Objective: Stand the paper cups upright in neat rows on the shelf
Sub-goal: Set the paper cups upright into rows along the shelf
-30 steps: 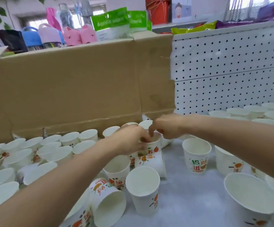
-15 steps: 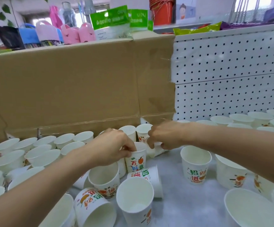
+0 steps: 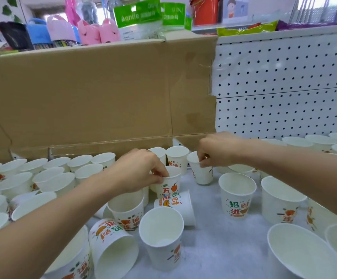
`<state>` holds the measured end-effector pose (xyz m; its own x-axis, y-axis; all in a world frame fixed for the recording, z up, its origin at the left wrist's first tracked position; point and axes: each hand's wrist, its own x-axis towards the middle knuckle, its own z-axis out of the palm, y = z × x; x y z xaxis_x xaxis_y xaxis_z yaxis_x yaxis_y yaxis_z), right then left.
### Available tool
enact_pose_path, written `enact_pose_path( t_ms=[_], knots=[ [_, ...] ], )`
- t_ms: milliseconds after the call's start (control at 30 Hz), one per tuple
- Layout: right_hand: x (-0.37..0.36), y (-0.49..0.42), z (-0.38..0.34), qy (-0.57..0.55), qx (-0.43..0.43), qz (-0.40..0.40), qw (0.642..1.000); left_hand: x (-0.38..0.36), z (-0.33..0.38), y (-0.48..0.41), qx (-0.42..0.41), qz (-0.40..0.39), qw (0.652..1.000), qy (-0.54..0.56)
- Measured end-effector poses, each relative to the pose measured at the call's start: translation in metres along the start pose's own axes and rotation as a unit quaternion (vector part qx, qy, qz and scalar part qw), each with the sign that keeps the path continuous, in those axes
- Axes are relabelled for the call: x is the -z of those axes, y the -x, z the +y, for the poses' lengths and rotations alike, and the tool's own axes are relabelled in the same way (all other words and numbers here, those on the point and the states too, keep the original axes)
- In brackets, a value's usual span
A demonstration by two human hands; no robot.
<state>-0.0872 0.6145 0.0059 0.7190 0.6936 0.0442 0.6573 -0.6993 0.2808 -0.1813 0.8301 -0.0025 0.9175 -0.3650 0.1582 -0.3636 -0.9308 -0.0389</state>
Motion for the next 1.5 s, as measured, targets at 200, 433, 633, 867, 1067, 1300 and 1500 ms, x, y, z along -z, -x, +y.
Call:
enact_pose_path(
  t_ms=[200, 433, 633, 867, 1067, 1300, 1500],
  knots=[
    [0.0, -0.002, 0.002, 0.056, -0.024, -0.019, 0.998, -0.002, 0.003, -0.005, 0.006, 0.002, 1.0, 0.004],
    [-0.003, -0.002, 0.002, -0.038, -0.016, -0.005, 0.999, -0.004, 0.004, -0.007, 0.004, 0.011, 1.0, -0.001],
    [-0.006, -0.004, 0.004, 0.015, -0.023, 0.014, 1.0, -0.006, 0.005, -0.017, -0.006, 0.002, 1.0, 0.003],
    [0.006, 0.013, 0.003, -0.085, 0.011, 0.063, 0.994, -0.005, 0.008, -0.032, -0.007, 0.018, 0.981, 0.191],
    [0.007, 0.017, -0.022, -0.12, 0.082, 0.019, 0.989, 0.015, -0.032, -0.004, 0.059, 0.028, 0.986, 0.154],
    [0.004, 0.01, -0.032, -0.052, 0.086, -0.01, 0.995, -0.002, -0.005, -0.019, -0.016, -0.117, 0.988, -0.095],
    [0.005, 0.025, -0.022, -0.065, 0.079, -0.03, 0.994, -0.01, 0.019, -0.03, -0.056, -0.171, 0.924, -0.337]
  ],
)
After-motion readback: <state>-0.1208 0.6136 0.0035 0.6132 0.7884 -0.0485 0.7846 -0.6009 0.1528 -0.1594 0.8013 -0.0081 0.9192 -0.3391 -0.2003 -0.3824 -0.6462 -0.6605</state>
